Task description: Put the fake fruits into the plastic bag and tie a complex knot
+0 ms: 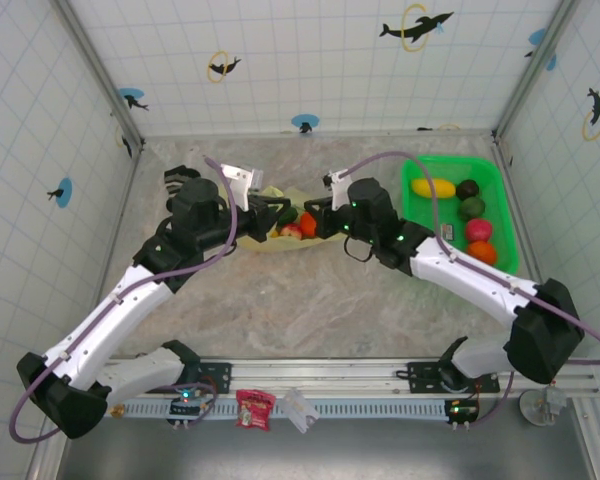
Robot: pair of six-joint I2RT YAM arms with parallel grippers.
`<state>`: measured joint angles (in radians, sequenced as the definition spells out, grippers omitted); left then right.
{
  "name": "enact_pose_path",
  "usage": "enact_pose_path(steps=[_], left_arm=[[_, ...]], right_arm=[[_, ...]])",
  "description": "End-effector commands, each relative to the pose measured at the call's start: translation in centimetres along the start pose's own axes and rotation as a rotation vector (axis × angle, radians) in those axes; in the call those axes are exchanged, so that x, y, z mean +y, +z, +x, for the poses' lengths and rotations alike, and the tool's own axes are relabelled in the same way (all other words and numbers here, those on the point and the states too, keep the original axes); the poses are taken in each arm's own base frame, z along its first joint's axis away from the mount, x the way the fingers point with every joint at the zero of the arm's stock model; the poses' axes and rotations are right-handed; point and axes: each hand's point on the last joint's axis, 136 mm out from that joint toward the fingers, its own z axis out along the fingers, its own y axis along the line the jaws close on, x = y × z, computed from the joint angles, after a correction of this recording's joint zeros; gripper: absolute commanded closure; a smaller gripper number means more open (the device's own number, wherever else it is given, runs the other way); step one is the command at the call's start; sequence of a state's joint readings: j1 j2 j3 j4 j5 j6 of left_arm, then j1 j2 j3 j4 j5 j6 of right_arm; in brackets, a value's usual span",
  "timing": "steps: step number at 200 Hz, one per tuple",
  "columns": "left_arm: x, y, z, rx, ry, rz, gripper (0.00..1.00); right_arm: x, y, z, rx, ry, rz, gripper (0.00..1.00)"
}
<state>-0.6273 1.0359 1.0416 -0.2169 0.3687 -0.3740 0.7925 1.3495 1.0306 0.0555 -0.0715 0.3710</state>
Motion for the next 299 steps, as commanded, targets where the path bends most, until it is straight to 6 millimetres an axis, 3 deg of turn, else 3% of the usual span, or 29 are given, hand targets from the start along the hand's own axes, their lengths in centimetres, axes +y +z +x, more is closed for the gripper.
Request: enact_pose_path(steps=[1,32,56,68,89,110,131,156,168,173,177,210,248,299], left_arm=[[-0.3,0.1,0.4,0.008,0.004,0.020,1.00],[-0.5,0.0,0.5,0.010,0.006,0.032,1.00],[-0.8,-0.1,0.4,0.005,0.012,0.044,1.00],[-0.9,-0.1,0.4,0.004,0.014,0.054,1.00],[-1.4,-0.1,0.2,0.006,0.007,0.074,1.00],[-1.7,0.1,0.2,0.010,0.011,0.087,1.00],[-1.7,0.3,0.5,0.021,0.014,0.095,1.00],[-1.8,0.4,0.9,0.028,0.021,0.108,1.00],[-1.9,0.4,1.0,0.030,0.020,0.118,1.00],[-2.0,0.4,1.1,0.031,0.020,0.125,1.00],[-2.1,0.4,1.1,0.029,0.017,0.129,1.00],[-3.1,-0.1,0.9,0.008,0.001,0.173,1.00],[-3.6,-0.2,1.0,0.008,0.007,0.191,1.00],[-4.1,-0.5,0.8,-0.002,0.017,0.205,1.00]], right_arm=[[0.6,-2.6,-3.0,-0.080,-0.023,-0.027,1.00],[-3.5,-6.1,-5.9,-0.137,0.041,0.106,0.94],[-9.7,-9.6,-6.6,-0.156,0.091,0.328,0.82],[-13.4,-11.4,-5.9,-0.135,0.135,0.461,0.77],[-19.1,-14.3,-2.9,-0.040,0.217,0.669,0.67],[-22.3,-16.5,-0.7,0.030,0.245,0.795,0.61],[-25.5,-19.3,1.2,0.081,0.271,0.992,0.46],[-27.9,-21.5,3.9,0.118,0.357,1.151,0.24],[-29.0,-22.1,5.7,0.142,0.428,1.189,0.21],[-29.4,-22.4,6.5,0.155,0.456,1.208,0.10],[-29.9,-22.7,7.3,0.170,0.478,1.227,0.08],[-32.5,-25.4,11.9,0.247,0.604,1.383,0.09],[-33.9,-24.5,13.6,0.265,0.612,1.346,0.12],[-36.0,-24.3,17.3,0.393,0.638,1.383,0.15]])
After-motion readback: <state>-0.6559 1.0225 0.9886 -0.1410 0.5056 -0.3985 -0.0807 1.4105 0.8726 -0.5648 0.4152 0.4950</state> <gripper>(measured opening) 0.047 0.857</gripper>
